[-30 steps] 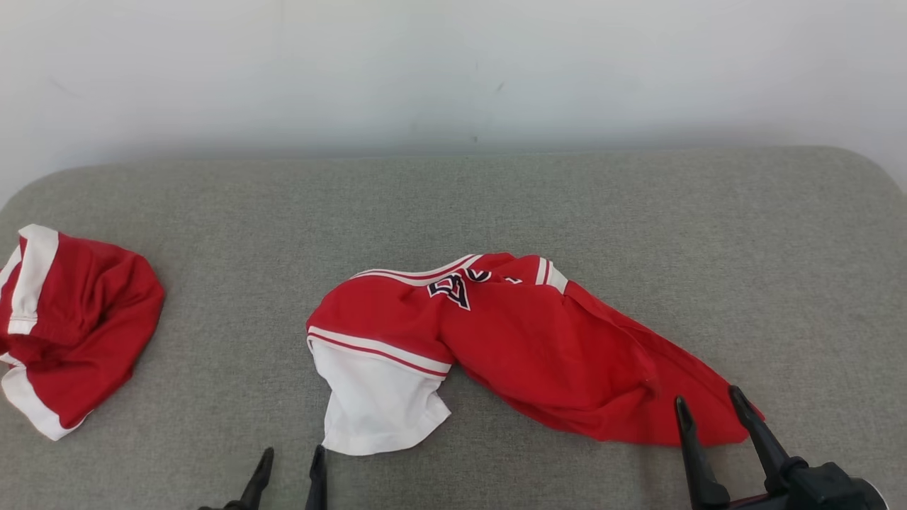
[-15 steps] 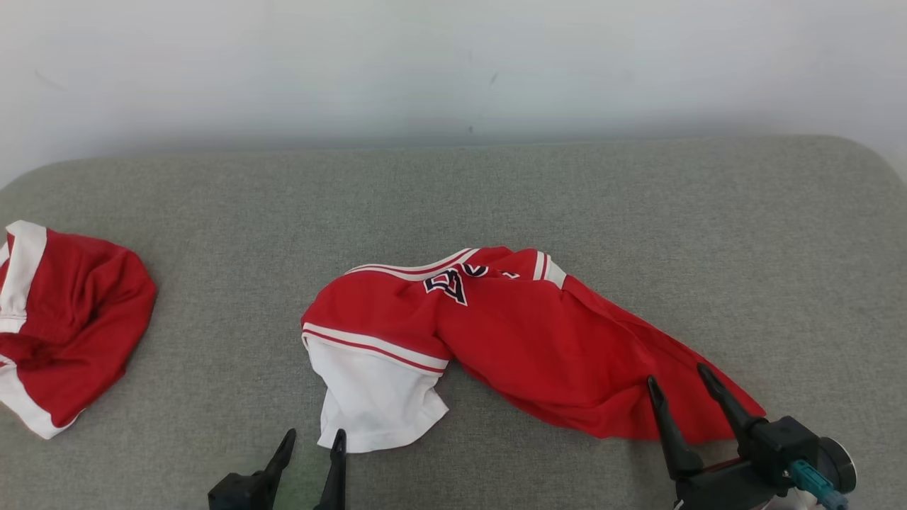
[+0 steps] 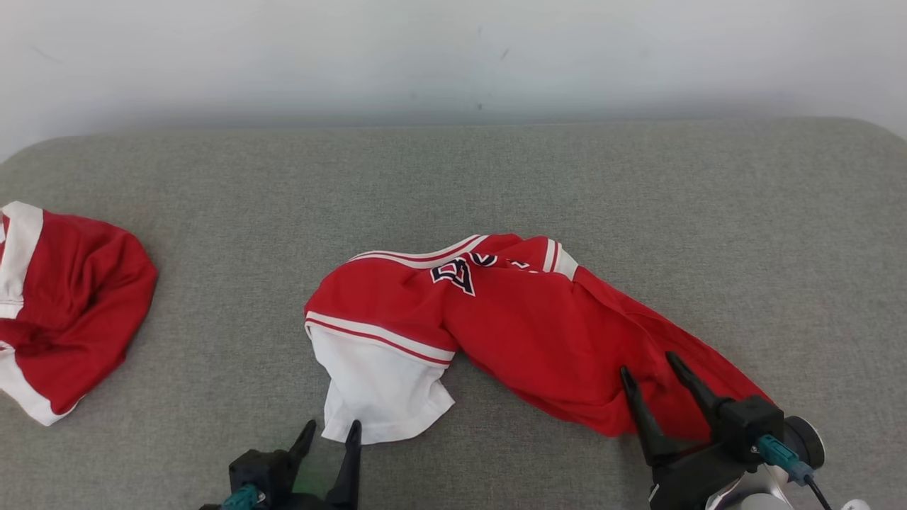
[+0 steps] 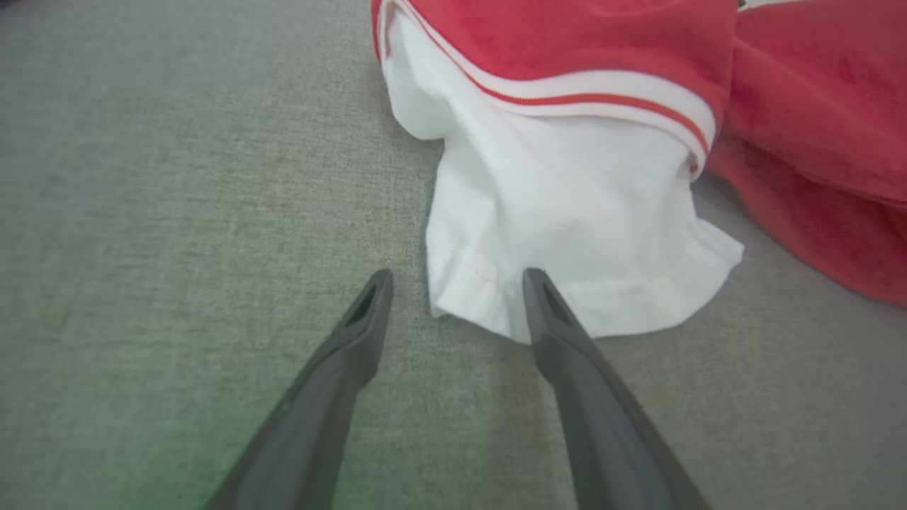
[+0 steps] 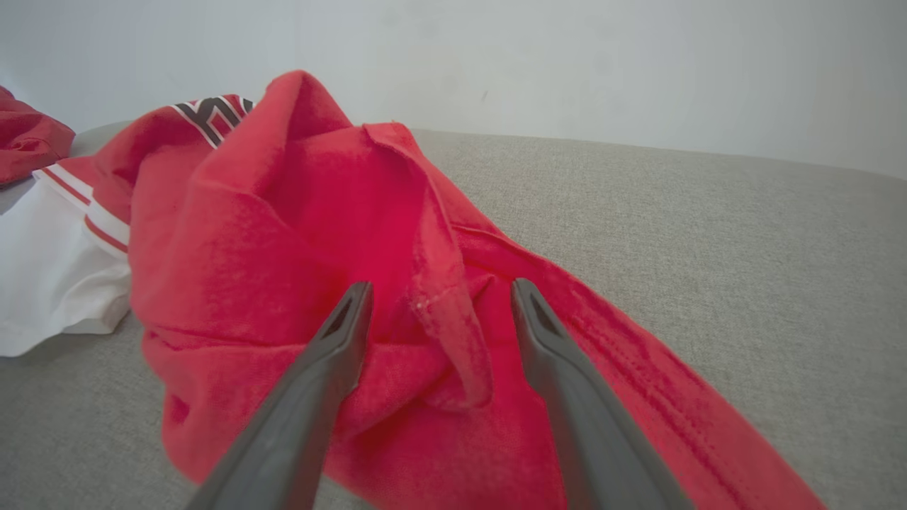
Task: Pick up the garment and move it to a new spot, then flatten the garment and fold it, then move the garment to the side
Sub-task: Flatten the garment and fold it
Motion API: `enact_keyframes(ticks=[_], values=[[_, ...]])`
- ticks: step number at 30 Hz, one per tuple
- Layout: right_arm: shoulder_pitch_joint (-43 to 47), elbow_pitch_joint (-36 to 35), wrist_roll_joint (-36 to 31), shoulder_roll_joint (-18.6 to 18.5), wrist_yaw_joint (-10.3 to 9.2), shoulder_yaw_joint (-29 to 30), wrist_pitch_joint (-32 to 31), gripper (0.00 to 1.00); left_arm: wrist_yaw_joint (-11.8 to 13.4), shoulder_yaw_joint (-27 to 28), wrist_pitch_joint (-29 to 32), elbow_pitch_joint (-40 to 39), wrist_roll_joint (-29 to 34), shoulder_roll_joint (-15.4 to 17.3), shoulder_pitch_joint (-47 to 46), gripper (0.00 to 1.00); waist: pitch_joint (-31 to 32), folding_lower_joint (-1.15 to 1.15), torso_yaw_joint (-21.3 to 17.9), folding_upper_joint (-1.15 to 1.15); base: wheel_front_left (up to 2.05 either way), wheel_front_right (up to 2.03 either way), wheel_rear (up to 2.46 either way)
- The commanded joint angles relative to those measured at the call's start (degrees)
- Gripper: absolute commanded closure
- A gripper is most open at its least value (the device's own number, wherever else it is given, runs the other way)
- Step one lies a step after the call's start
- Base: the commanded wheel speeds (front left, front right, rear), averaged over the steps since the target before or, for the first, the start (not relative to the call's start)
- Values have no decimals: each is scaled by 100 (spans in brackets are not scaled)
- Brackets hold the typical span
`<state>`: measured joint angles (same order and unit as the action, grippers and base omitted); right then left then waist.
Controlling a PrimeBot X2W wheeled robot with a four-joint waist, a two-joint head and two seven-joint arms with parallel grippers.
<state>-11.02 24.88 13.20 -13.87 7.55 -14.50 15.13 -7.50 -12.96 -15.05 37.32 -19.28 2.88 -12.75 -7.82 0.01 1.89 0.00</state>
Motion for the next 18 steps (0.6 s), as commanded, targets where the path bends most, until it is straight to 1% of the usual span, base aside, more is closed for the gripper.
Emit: enact_keyframes(ticks=[1, 5, 9, 12, 14, 18], values=[[-76, 13, 46, -34, -14, -64, 2, 100, 4, -142, -16, 149, -141, -1, -137, 100, 8, -1, 35, 0, 0, 0, 0], [-14, -67, 92, -59, -14, -78, 2, 100, 4, -203, -17, 244, -413, 0, -189, 100, 97, -1, 53, 0, 0, 0, 0], [278, -415, 184, -92, -14, 85, 1, 100, 4, -26, -17, 78, -550, 2, 7, 100, 257, -1, 34, 0, 0, 0, 0], [558, -730, 345, -219, -14, 194, 3, 100, 4, 200, -17, -402, -535, 54, 274, 100, 353, -1, 4, 0, 0, 0, 0], [832, -948, 622, -261, -14, 259, 2, 100, 4, 286, -17, -789, -503, 95, 520, 100, 398, -1, 3, 0, 0, 0, 0], [1282, -1326, 1089, -511, -14, 356, 2, 100, 4, 468, -17, -1445, -419, 260, 948, 100, 442, -1, 3, 0, 0, 0, 0]])
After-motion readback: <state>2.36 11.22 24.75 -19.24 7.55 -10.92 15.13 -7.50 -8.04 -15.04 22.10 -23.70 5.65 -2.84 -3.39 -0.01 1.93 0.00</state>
